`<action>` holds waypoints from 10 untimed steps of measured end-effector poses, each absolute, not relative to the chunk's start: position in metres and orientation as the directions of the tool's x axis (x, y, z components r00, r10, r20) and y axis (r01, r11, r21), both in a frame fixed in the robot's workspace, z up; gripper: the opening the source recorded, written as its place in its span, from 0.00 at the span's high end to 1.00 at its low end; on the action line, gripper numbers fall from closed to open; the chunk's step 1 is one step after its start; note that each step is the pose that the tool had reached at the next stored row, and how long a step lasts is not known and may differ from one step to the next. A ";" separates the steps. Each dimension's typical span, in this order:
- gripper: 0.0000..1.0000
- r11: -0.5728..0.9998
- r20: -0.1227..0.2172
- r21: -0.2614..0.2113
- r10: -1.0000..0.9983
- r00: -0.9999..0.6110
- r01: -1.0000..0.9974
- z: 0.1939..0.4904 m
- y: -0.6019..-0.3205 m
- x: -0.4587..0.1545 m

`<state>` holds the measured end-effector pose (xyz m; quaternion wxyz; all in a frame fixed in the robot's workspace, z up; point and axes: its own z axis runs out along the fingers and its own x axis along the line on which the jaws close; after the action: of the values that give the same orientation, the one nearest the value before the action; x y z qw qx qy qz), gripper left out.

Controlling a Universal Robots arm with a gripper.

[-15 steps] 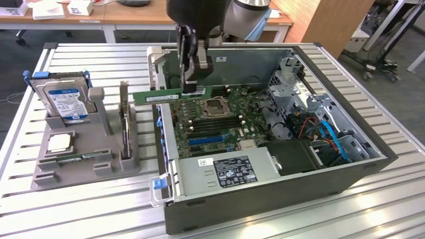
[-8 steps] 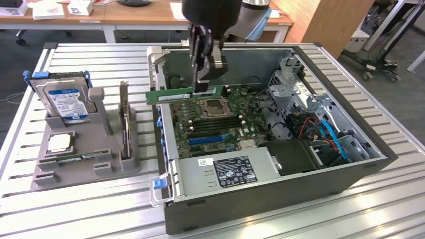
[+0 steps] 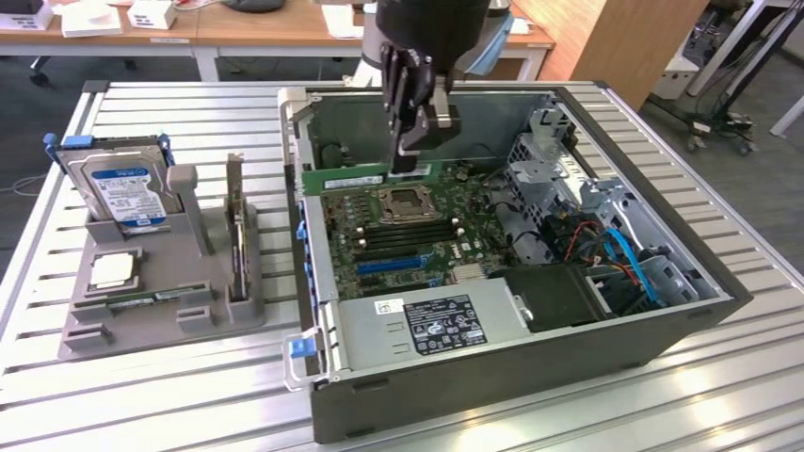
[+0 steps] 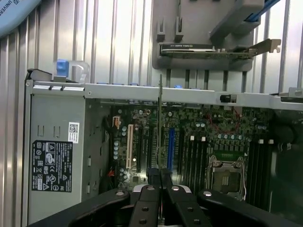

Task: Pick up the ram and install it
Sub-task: 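Pick up the ram and move it above insertion slot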

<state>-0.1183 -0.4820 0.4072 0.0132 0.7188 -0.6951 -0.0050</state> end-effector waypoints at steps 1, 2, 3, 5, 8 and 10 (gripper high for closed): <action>0.89 -0.033 0.011 0.026 -0.999 0.034 -0.999 0.407 -0.482 -0.116; 0.89 -0.033 0.011 0.026 -0.999 0.034 -0.999 0.407 -0.482 -0.113; 0.89 -0.033 0.011 0.026 -0.999 0.034 -0.999 0.407 -0.482 -0.110; 0.89 -0.034 0.011 0.026 -0.999 0.034 -0.999 0.407 -0.482 -0.105; 0.89 -0.033 0.011 0.026 -0.999 0.034 -0.999 0.407 -0.482 -0.097; 0.89 -0.034 0.011 0.026 -0.999 0.034 -0.999 0.407 -0.482 -0.091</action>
<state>-0.0906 -0.4820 0.4072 0.0132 0.7188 -0.6950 -0.0050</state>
